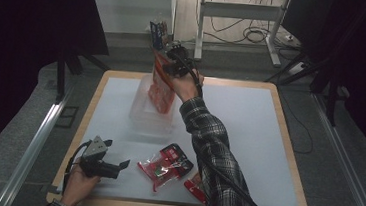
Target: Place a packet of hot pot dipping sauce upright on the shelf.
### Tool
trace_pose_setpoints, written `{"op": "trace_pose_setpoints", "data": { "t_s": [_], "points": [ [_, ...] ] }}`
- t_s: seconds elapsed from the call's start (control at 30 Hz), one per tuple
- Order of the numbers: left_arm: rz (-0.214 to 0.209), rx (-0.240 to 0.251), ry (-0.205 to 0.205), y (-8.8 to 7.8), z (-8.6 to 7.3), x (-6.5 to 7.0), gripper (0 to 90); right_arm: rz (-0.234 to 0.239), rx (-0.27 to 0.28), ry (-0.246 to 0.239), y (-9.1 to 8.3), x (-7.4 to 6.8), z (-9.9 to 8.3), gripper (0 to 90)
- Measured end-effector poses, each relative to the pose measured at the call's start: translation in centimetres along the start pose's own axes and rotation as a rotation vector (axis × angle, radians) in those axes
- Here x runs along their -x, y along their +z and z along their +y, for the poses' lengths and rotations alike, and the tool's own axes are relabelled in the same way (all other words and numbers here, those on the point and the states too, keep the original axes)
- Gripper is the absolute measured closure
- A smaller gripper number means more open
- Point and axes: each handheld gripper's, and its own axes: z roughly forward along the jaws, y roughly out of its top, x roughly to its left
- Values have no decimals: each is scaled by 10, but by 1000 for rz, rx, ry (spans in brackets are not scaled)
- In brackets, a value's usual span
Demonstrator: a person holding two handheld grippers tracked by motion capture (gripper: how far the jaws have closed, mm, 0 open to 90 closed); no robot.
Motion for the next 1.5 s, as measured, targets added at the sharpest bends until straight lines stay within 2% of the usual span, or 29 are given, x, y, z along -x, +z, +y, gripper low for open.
{"op": "trace_pose_setpoints", "data": {
  "t_s": [0.03, 0.1, 0.2, 0.27, 0.3, 0.33, 0.37, 0.4, 0.43, 0.47, 0.5, 0.53, 0.57, 0.6, 0.63, 0.67, 0.73, 0.77, 0.8, 0.83, 0.87, 1.03, 1.3, 1.5],
  "points": [
    [0, -1, -1, 0, 0, 0, 1, 0, 0, 0, 0, 0, 0, 872],
    [3, -4, 5, 0, 0, 0, 1, -42, -20, 12, 1, 9, -4, 839],
    [6, -10, 12, 1, 0, 1, 1, -34, -17, 19, -1, 15, -6, 808],
    [10, -16, 16, 1, 0, 1, 1, -28, -14, 11, -3, 18, -6, 698],
    [12, -21, 17, 1, 0, 1, 1, -43, -4, -17, -7, 19, -4, 588],
    [12, -21, 17, 1, 0, 1, 1, -49, 1, -23, -8, 19, -4, 541],
    [10, -23, 14, 1, 0, 1, 1, -49, 1, -23, -8, 19, -4, 541],
    [12, -27, 15, 1, 0, 1, 2, -53, 0, -43, -11, 20, -3, 394],
    [12, -28, 13, 1, 0, 1, 2, -53, 0, -43, -11, 20, -3, 394],
    [13, -31, 12, 1, 0, 1, 2, -48, 0, -48, -11, 21, -3, 342],
    [12, -33, 9, 1, 0, 1, 2, -43, 11, -58, -13, 24, -6, 246],
    [12, -33, 9, 1, 0, 1, 2, -48, 12, -63, -13, 24, -7, 208],
    [13, -33, 8, 0, 0, 1, 2, -48, 12, -63, -13, 24, -7, 208],
    [13, -32, 4, 0, 0, 1, 2, -34, 14, -80, -16, 27, -10, 138],
    [13, -33, 2, 0, 0, 1, 2, -34, 14, -80, -16, 27, -10, 138],
    [12, -34, 1, 0, 0, 0, 2, -19, 9, -102, -19, 29, -13, 81],
    [11, -34, -1, 0, 0, 0, 2, -15, 11, -113, -20, 30, -14, 51],
    [9, -33, -2, 0, 0, 0, 2, -16, 0, -149, -23, 30, -17, 16],
    [9, -35, -2, 0, 0, 0, 2, -16, 0, -149, -23, 30, -17, 16],
    [8, -35, -2, 0, 0, 0, 2, -35, -2, -177, -26, 30, -20, 5],
    [6, -35, -3, 0, 1, 1, 2, -34, -3, -182, -28, 31, -21, 0],
    [-1, -41, 7, 0, 1, 2, 2, -23, -7, -166, -36, 34, -28, 0],
    [2, -46, 9, 1, 1, 3, 6, -9, -12, -183, -50, 33, -39, 0],
    [3, -45, 8, 0, 2, 3, 9, 6, -21, -177, -56, 32, -49, 0]
  ]
}}
